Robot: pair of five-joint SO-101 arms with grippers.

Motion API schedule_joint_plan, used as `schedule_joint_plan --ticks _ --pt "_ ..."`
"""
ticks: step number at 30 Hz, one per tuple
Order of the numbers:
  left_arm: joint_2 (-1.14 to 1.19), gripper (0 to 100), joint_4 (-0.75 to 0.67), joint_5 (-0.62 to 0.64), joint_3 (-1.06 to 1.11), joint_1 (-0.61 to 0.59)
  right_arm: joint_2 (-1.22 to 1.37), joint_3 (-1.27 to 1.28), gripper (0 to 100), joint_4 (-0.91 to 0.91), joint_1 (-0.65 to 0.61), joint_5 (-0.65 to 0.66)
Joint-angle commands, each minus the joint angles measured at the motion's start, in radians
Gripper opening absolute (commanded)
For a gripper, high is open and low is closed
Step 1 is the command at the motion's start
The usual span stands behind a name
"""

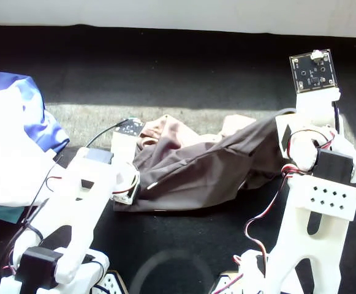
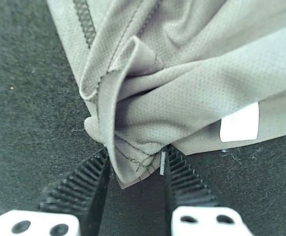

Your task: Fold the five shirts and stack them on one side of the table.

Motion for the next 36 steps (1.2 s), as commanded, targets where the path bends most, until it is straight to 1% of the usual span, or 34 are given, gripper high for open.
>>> schedule_joint_plan --ticks 1,7,12,20,21,24,25,27,29,31,34,36 --pt "-0.013 14 0.008 0.006 -0.039 0.005 -0.035 -0.008 0.5 -0.013 0.005 0.011" --pt "-0.013 14 0.009 0.008 -0.045 0.005 -0.035 -0.008 0.5 -0.013 0.005 0.011" --pt "-0.005 14 0.075 0.009 -0.099 0.004 -0.035 -0.008 0.5 -0.015 0.005 0.011" --pt "-0.004 14 0.078 0.009 -0.097 0.004 -0.033 -0.005 0.5 -0.015 0.005 0.008" --pt "-0.004 12 0.078 0.009 -0.097 0.004 -0.033 -0.005 0.5 -0.015 0.005 0.008" --pt "-0.012 0 0.078 0.009 -0.107 0.004 -0.035 -0.008 0.5 -0.01 0.007 0.006" --pt "-0.013 1 0.083 0.009 -0.116 0.002 -0.035 -0.008 0.5 -0.008 0.008 0.006" --pt "-0.013 1 0.087 0.009 -0.145 0.001 -0.036 -0.01 0.5 -0.008 0.01 0.006" --pt "-0.013 1 0.12 0.009 -0.199 -0.019 -0.048 -0.01 0.5 -0.008 0.01 0.005" --pt "-0.013 1 0.183 0.008 -0.288 -0.05 -0.09 -0.01 0.5 -0.015 0.007 0.003" --pt "-0.01 1 0.325 0.003 -0.492 -0.105 -0.165 -0.025 0.5 -0.068 0.005 -0.044" --pt "-0.007 1 0.417 0.003 -0.65 -0.142 -0.196 -0.045 0.5 -0.125 0.008 -0.054"
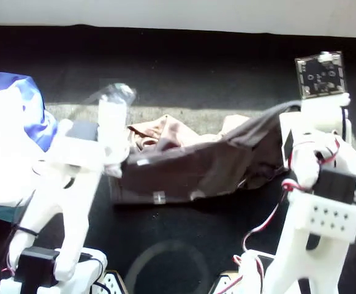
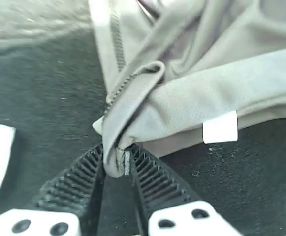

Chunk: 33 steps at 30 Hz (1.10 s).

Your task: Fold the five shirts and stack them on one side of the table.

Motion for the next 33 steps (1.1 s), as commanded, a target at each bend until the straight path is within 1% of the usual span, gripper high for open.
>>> schedule_joint_plan --ticks 1,4,7,11,14,18,22,28,33 --pt "-0.007 1 0.164 0.005 -0.315 -0.062 -0.07 -0.059 0.5 -0.093 0.013 -0.023" --pt "-0.007 1 0.282 0.005 -0.559 -0.084 -0.056 -0.142 0.5 -0.116 0.015 -0.023" --pt "-0.007 1 0.359 0.005 -0.759 -0.084 -0.016 -0.255 0.5 -0.113 0.018 -0.021" --pt "-0.012 1 0.407 0.005 -0.944 -0.087 0.042 -0.421 0.5 -0.111 0.028 -0.021" --pt "-0.015 1 0.422 0.005 -1.058 -0.125 0.071 -0.544 0.5 -0.111 0.053 -0.021" --pt "-0.015 1 0.422 0.005 -1.194 -0.219 0.077 -0.668 0.5 -0.111 0.11 -0.02" --pt "-0.016 1 0.422 0.005 -1.316 -0.283 0.077 -0.756 0.5 -0.076 0.13 -0.02" --pt "-0.016 1 0.422 0.005 -1.451 -0.302 0.077 -0.872 0.5 -0.015 0.128 -0.025" --pt "-0.016 1 0.422 0.005 -1.489 -0.297 0.077 -0.888 0.5 0.008 0.131 -0.021"
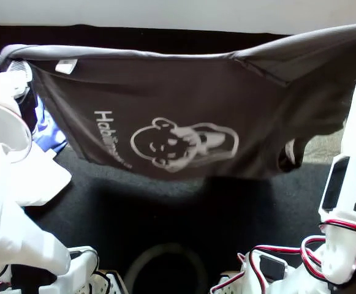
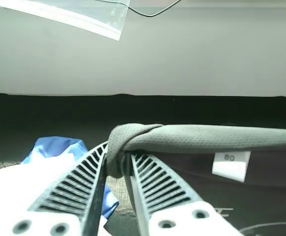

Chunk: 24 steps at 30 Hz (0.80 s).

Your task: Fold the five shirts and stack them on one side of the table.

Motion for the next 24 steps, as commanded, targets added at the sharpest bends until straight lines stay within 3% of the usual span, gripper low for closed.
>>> schedule_joint_plan --ticks 1,16,24 --pt "-0.013 1 0.006 0.006 -0.022 -0.013 0.008 -0.047 0.5 -0.002 0.024 -0.006" --pt "-0.17 1 0.006 0.006 0.068 -0.018 0.013 -0.186 0.5 0.024 0.022 -0.008" --pt "-0.3 1 -0.002 0.006 0.47 -0.018 0.008 -0.188 0.5 -0.019 0.025 -0.006"
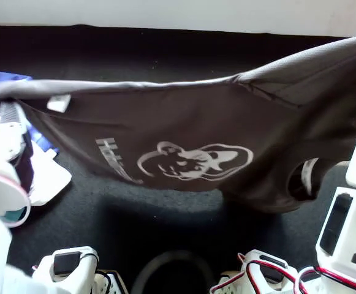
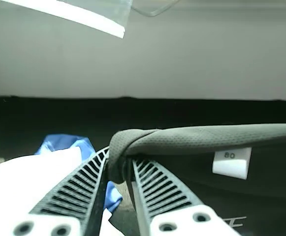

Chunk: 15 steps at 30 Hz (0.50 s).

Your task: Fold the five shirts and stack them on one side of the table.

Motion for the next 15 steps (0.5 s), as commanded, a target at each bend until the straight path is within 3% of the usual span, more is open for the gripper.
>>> schedule_joint_plan --ticks 1,15 --pt "-0.047 1 -0.008 0.006 0.176 -0.008 0.008 -0.028 0.5 -0.024 0.016 -0.006" --pt "-0.309 1 -0.005 0.005 0.243 -0.008 -0.15 -0.019 0.5 0.022 0.012 -0.006"
